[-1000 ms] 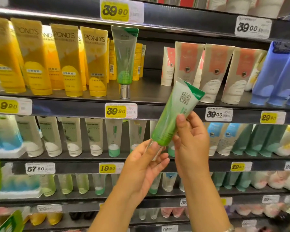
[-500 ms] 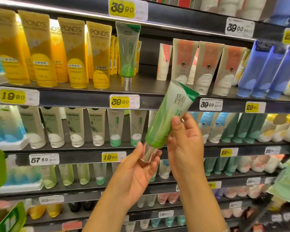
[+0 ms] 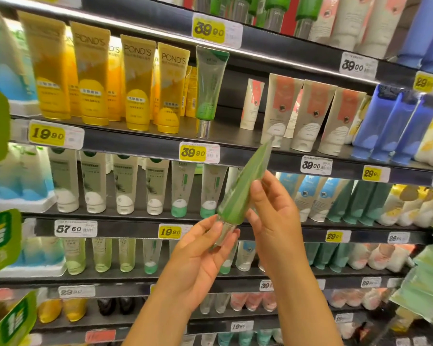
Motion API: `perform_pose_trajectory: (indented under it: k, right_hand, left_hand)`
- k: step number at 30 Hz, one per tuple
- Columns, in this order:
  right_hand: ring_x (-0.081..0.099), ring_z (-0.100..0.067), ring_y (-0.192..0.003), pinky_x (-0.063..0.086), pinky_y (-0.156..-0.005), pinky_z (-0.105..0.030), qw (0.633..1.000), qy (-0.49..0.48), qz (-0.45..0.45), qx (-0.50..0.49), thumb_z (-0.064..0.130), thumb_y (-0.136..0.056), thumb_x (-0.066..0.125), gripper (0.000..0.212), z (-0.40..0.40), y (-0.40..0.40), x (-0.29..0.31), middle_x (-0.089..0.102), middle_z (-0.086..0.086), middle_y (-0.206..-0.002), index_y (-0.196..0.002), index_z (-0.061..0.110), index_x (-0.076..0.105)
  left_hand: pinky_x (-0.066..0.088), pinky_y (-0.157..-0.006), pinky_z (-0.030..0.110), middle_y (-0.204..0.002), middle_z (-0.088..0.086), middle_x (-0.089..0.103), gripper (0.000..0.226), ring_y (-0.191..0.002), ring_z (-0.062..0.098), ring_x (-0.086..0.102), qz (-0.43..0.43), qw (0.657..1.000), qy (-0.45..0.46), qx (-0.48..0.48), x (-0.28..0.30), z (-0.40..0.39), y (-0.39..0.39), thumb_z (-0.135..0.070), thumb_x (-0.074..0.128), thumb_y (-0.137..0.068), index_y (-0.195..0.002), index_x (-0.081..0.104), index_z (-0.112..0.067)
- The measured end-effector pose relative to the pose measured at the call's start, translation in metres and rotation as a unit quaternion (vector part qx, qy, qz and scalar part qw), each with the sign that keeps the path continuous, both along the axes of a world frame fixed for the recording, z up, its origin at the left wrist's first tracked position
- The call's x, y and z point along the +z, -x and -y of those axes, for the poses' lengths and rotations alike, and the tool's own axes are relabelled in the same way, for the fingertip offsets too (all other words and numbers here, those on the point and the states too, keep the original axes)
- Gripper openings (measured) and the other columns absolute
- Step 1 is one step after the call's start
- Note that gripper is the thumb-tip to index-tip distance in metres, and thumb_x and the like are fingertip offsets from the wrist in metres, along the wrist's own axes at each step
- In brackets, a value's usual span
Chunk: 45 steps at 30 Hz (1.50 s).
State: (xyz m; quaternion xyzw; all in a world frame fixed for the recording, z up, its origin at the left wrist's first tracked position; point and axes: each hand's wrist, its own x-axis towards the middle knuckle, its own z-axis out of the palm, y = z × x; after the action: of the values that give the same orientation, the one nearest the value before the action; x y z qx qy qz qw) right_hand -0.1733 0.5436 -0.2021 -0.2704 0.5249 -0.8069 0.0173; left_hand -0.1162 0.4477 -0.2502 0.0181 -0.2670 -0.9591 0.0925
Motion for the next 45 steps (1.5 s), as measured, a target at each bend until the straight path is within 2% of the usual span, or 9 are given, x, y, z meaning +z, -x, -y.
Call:
perform_pose_trajectory:
  k: [2, 4, 6, 10, 15, 24, 29, 37, 45]
  right_hand:
    - [0.064, -0.008, -0.090, 0.055, -0.074, -0.024, 1.000, -0.021, -0.009, 0.008, 0.037, -0.067, 0.069, 0.053, -0.002, -0.002, 0.000, 0.069, 0.009, -0.091, -0.115, 0.015, 0.062]
    - [0.065, -0.006, -0.081, 0.053, -0.064, -0.020, 0.999, -0.027, -0.017, 0.011, 0.034, -0.067, 0.071, 0.040, -0.003, -0.003, -0.001, 0.069, 0.007, -0.085, -0.103, 0.018, 0.066]
    - [0.066, -0.008, -0.082, 0.054, -0.065, -0.021, 0.999, -0.024, -0.023, 0.009, 0.035, -0.067, 0.071, 0.031, -0.002, -0.004, -0.003, 0.071, 0.005, -0.086, -0.095, 0.022, 0.069]
    - [0.065, -0.014, -0.091, 0.055, -0.076, -0.025, 1.000, 0.012, 0.004, 0.011, 0.039, -0.066, 0.069, 0.039, 0.004, -0.006, -0.006, 0.072, 0.001, -0.095, -0.100, 0.019, 0.069]
    - [0.066, -0.012, -0.080, 0.056, -0.067, -0.024, 0.996, 0.068, 0.039, 0.041, 0.027, -0.078, 0.055, 0.036, 0.008, -0.010, -0.006, 0.071, -0.001, -0.089, -0.110, 0.011, 0.060]
    - [0.063, -0.010, -0.084, 0.054, -0.072, -0.023, 0.998, 0.024, 0.043, 0.036, 0.028, -0.082, 0.051, 0.035, 0.000, -0.010, -0.008, 0.069, 0.002, -0.092, -0.113, 0.015, 0.060]
    - [0.067, -0.011, -0.092, 0.056, -0.078, -0.025, 0.999, 0.010, 0.051, 0.015, 0.024, -0.085, 0.054, 0.031, -0.009, -0.008, -0.008, 0.071, 0.000, -0.100, -0.113, 0.013, 0.061]
    - [0.069, -0.013, -0.083, 0.058, -0.071, -0.025, 0.991, 0.103, 0.083, -0.022, 0.019, -0.073, 0.063, 0.054, -0.016, -0.010, -0.006, 0.073, -0.003, -0.095, -0.124, 0.009, 0.051]
    - [0.070, -0.014, -0.081, 0.058, -0.070, -0.025, 0.991, 0.099, 0.090, -0.013, 0.017, -0.073, 0.064, 0.039, -0.011, -0.009, -0.013, 0.074, -0.004, -0.090, -0.110, 0.014, 0.052]
  left_hand:
    - [0.059, -0.072, 0.027, -0.103, 0.016, 0.071, 0.048, -0.088, 0.025, 0.071, 0.001, 1.000, 0.015, 0.013, 0.000, -0.001, -0.001, -0.002, 0.063, -0.069, -0.116, 0.055, 0.004]
    - [0.058, -0.073, 0.028, -0.108, 0.018, 0.069, 0.054, -0.095, 0.029, 0.069, 0.004, 0.999, 0.033, 0.015, -0.001, 0.000, -0.003, 0.000, 0.064, -0.067, -0.119, 0.052, 0.004]
    - [0.058, -0.071, 0.028, -0.110, 0.019, 0.069, 0.055, -0.098, 0.031, 0.068, 0.004, 0.999, 0.046, 0.007, -0.001, 0.002, -0.007, -0.002, 0.066, -0.065, -0.118, 0.055, 0.004]
    - [0.058, -0.072, 0.029, -0.107, 0.020, 0.069, 0.033, -0.095, 0.028, 0.069, -0.004, 0.999, 0.048, -0.010, 0.000, 0.006, -0.012, -0.008, 0.067, -0.071, -0.101, 0.070, 0.004]
    - [0.058, -0.065, 0.028, -0.096, 0.022, 0.071, 0.029, -0.086, 0.027, 0.071, 0.003, 0.999, 0.025, -0.026, 0.000, 0.009, -0.016, -0.013, 0.070, -0.064, -0.087, 0.074, 0.004]
    - [0.058, -0.067, 0.028, -0.093, 0.020, 0.072, 0.025, -0.081, 0.022, 0.071, 0.004, 0.999, 0.031, -0.009, -0.004, 0.002, -0.014, -0.012, 0.066, -0.068, -0.086, 0.074, 0.005]
    - [0.058, -0.063, 0.028, -0.095, 0.021, 0.071, 0.031, -0.080, 0.023, 0.071, 0.014, 1.000, 0.026, 0.000, -0.005, -0.004, -0.009, -0.008, 0.063, -0.070, -0.096, 0.067, 0.010]
    - [0.057, -0.056, 0.025, -0.090, 0.022, 0.070, 0.025, -0.068, 0.022, 0.069, 0.014, 0.999, 0.026, -0.045, 0.000, -0.010, -0.011, -0.013, 0.067, -0.065, -0.081, 0.074, 0.004]
    - [0.058, -0.061, 0.029, -0.094, 0.023, 0.070, 0.026, -0.075, 0.026, 0.070, 0.025, 0.999, 0.021, -0.021, -0.004, -0.004, -0.014, -0.009, 0.065, -0.070, -0.088, 0.072, 0.007]
